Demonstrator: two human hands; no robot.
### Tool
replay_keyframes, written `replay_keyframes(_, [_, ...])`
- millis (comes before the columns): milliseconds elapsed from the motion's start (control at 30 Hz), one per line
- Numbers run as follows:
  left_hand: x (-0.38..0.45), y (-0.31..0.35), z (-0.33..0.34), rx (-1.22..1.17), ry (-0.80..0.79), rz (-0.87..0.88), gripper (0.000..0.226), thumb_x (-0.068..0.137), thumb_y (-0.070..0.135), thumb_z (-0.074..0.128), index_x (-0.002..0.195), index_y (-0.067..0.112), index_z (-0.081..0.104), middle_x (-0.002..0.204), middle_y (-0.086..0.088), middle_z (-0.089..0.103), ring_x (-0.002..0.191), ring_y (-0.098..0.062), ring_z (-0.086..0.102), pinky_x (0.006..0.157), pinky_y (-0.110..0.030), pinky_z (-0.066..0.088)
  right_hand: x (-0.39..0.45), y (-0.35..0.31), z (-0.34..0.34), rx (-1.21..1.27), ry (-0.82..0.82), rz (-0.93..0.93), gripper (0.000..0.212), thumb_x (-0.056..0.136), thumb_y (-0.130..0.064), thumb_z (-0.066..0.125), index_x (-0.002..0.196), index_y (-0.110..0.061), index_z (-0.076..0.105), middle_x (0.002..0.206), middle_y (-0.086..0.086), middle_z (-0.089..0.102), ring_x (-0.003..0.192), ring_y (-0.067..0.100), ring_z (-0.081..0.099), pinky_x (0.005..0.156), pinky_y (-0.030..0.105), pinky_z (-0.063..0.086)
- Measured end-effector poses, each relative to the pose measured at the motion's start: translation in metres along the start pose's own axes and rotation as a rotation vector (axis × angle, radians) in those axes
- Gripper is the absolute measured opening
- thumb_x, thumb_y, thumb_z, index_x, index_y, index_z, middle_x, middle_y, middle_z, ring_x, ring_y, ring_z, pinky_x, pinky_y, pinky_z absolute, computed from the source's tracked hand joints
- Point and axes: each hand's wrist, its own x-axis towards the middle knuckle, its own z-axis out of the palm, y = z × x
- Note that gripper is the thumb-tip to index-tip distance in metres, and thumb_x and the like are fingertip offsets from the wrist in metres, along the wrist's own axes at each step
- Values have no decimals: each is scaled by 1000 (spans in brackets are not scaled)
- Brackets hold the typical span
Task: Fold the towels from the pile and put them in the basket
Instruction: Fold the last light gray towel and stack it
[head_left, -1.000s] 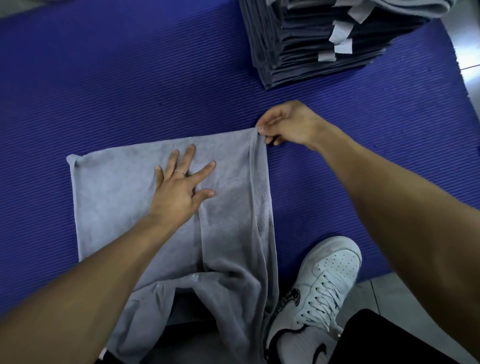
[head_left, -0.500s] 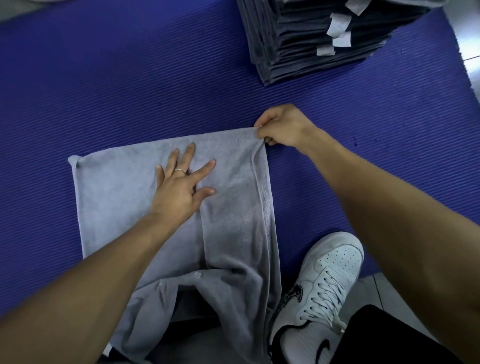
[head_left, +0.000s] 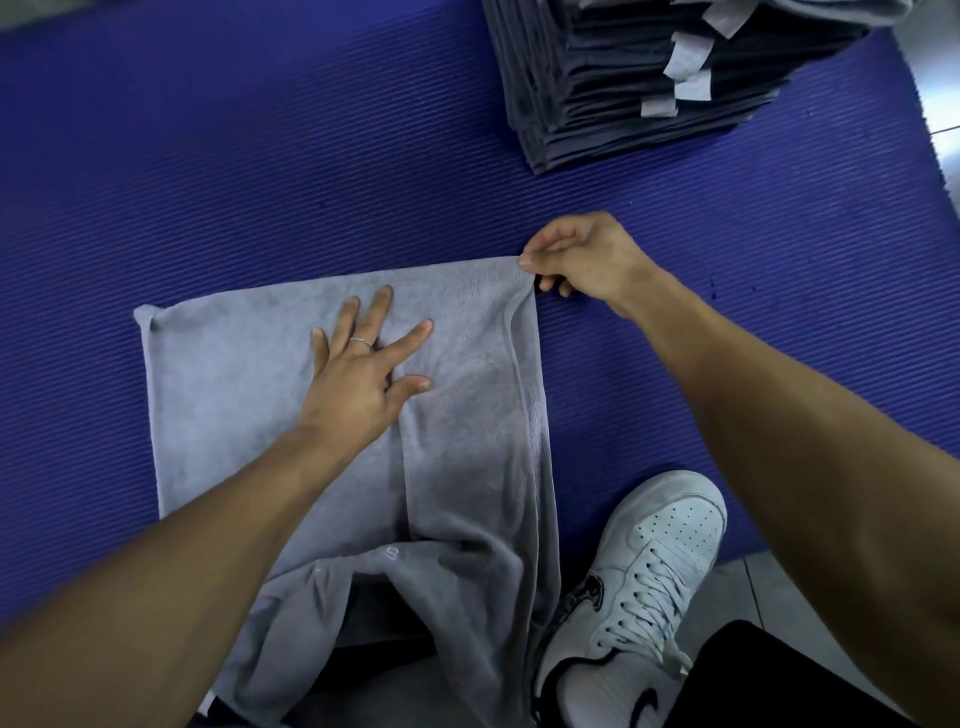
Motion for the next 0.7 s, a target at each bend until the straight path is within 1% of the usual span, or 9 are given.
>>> replay_keyframes(100, [0,-1,1,-2,3,2,59,91,53,53,146,46,35,166,5,-1,151,-24,-12,119,-58,-7,0,4,4,25,52,9,12,85,-16,76,93,-8,73,81,4,74,59,4,62,54,18,50])
replay_keyframes(167, [0,-2,1,0,11,9,59,90,54,51,146,46,35,166,5,0,152,-24,-12,119,-58,-6,0,5,7,116,66,35,10,87,-17,74,92,-9,73,83,3,74,61,5,63,55,20,49])
replay_keyframes(267, [-1,-2,1,-6,9,9,61,87,60,46,146,46,34,166,5,0,152,-23,-12,119,-58,-6,-2,2,10,184,-39,43,5,91,-16,69,93,-12,68,97,1,76,67,9,66,54,21,48])
replay_keyframes(367, [0,-3,0,-17,6,4,62,86,61,44,146,46,35,166,5,1,152,-22,-12,119,-57,-7,-4,-2,5,21,-147,9,13,90,-13,70,102,-15,69,87,1,73,62,8,62,51,20,46])
replay_keyframes(400, [0,-2,1,-19,3,2,61,87,60,46,146,46,35,166,6,0,152,-22,-12,119,-56,-8,-3,-2,3,-39,-135,2,14,89,-13,71,103,-17,71,82,1,71,59,5,59,51,18,45])
replay_keyframes(467, [0,-3,1,-21,-1,0,60,88,57,49,145,47,35,165,7,-1,151,-21,-13,119,-55,-9,-1,0,1,-99,-37,-7,8,89,-14,72,96,-17,74,73,-2,70,51,1,54,51,15,44])
replay_keyframes(533, [0,-3,2,-25,-2,-2,59,89,56,51,145,48,34,165,8,-1,151,-21,-14,120,-55,-9,3,0,6,-142,74,-25,2,87,-17,74,89,-16,74,74,-4,72,50,-1,57,55,14,47])
replay_keyframes(600, [0,-4,1,-35,0,4,58,90,54,53,145,48,34,165,8,-1,151,-21,-14,120,-55,-9,7,1,12,-207,168,-55,5,85,-21,77,84,-18,73,82,-5,72,65,0,64,65,17,53])
replay_keyframes(700, [0,-2,-1,-33,7,11,58,90,53,56,145,47,35,165,8,0,152,-21,-11,120,-54,-7,7,-3,18,-476,241,-100,12,86,-25,75,84,-15,68,86,-2,67,78,14,65,71,32,58])
